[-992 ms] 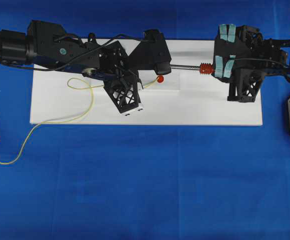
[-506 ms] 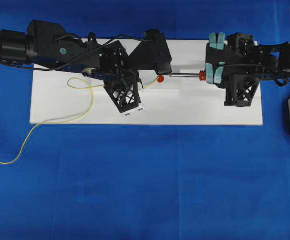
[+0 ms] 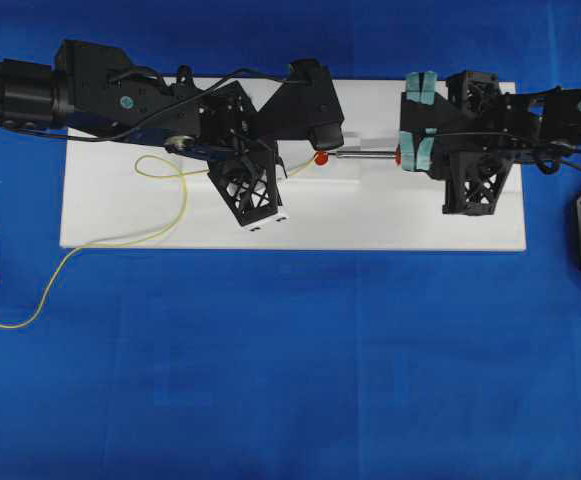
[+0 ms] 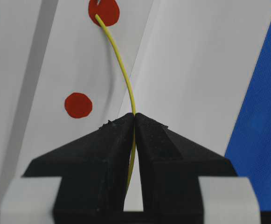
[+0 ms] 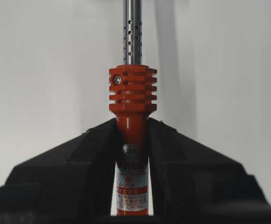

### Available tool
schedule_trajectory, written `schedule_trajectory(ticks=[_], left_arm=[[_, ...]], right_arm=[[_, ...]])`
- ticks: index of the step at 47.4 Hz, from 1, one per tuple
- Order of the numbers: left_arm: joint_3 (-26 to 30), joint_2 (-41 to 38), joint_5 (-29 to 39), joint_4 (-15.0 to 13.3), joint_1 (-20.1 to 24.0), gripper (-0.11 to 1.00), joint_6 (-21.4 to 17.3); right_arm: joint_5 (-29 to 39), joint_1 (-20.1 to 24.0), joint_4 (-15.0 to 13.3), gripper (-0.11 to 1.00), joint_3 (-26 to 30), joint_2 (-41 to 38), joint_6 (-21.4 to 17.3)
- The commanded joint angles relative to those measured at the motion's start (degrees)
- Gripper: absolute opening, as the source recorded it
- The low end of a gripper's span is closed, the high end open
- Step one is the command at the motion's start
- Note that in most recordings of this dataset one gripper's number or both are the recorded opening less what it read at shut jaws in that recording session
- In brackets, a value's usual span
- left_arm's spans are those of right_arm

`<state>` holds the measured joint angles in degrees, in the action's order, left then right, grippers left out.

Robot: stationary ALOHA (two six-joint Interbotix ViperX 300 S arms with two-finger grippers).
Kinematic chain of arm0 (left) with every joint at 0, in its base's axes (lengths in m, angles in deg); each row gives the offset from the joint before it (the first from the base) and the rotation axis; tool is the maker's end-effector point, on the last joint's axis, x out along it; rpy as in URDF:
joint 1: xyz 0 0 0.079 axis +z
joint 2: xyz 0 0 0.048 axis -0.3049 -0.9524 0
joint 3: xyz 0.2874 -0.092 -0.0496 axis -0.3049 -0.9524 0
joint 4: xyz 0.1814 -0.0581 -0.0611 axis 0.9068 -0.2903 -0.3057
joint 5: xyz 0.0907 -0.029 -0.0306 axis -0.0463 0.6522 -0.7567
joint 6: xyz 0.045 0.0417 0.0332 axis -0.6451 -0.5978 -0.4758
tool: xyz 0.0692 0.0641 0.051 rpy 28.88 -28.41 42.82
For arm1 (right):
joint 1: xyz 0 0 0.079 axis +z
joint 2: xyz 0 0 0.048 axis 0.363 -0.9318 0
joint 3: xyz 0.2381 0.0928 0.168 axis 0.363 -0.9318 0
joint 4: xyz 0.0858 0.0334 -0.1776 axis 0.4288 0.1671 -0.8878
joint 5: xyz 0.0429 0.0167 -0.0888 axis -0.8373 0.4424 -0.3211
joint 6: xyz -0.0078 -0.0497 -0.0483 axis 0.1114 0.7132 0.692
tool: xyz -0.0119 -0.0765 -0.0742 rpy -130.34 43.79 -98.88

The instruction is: Touch the tip of the soldering iron to the tip of the solder at the mark.

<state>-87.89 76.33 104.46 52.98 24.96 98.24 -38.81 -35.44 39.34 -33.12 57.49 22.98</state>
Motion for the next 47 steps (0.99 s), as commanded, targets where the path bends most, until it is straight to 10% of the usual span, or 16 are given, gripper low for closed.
schedule_trajectory(ticks=[1,47], left_arm=[[1.3,1.0,-0.2,0.2,0.0,0.03,-0.1],[2.0,0.7,0.8,0.2,-0.9,0.03,-0.3]], right_arm=[[-0.5,-0.1,0.1,0.06,1.8,-0.3,0.0],[0.4,1.0,-0.1,0.06,2.4,-1.1,0.1]])
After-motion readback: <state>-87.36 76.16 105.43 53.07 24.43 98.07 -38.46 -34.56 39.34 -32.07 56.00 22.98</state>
